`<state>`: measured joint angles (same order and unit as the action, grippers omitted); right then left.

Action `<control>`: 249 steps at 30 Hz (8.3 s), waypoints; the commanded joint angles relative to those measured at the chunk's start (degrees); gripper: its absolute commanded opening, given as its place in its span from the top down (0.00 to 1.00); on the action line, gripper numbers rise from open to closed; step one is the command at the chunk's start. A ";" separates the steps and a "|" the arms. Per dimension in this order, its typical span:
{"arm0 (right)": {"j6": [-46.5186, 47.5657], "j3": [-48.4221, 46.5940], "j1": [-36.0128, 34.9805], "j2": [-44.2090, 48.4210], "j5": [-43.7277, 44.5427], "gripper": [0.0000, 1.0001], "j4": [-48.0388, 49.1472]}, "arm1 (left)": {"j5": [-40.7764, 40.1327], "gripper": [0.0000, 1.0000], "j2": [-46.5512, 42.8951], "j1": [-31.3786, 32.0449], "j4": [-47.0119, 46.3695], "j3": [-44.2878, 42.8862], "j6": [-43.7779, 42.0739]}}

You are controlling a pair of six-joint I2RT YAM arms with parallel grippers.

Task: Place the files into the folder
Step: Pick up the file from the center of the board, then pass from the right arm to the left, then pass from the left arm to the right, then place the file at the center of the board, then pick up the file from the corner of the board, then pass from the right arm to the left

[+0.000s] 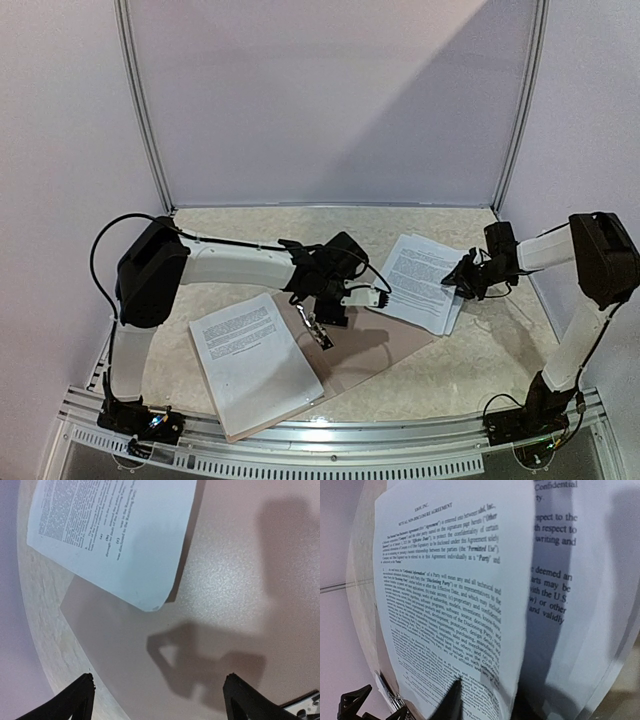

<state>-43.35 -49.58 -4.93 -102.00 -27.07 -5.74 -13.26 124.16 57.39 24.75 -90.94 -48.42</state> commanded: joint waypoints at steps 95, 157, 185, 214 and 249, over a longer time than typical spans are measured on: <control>33.58 -34.54 -19.18 -23.22 -20.93 1.00 -34.71 | 2.91 0.00 -35.93 -35.59 12.38 41.34 11.26; 20.97 -18.79 -1.69 6.10 16.53 0.55 -24.53 | 6.67 0.00 -35.98 -35.50 17.97 32.70 9.22; 13.97 -28.49 12.40 -18.89 7.52 0.73 -7.07 | 4.38 0.00 -36.23 -35.28 19.84 31.97 10.24; 13.67 -22.78 11.34 -16.88 -8.30 0.95 -1.23 | 5.14 0.01 -35.51 -35.32 19.73 33.10 10.02; 46.39 -53.57 -41.04 5.78 -17.71 1.00 -21.56 | 29.71 0.01 -50.24 -21.00 37.52 -7.55 4.77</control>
<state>1.37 -98.96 -43.97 -92.03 -44.31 -25.93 14.48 71.24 33.93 58.28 -96.16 -42.61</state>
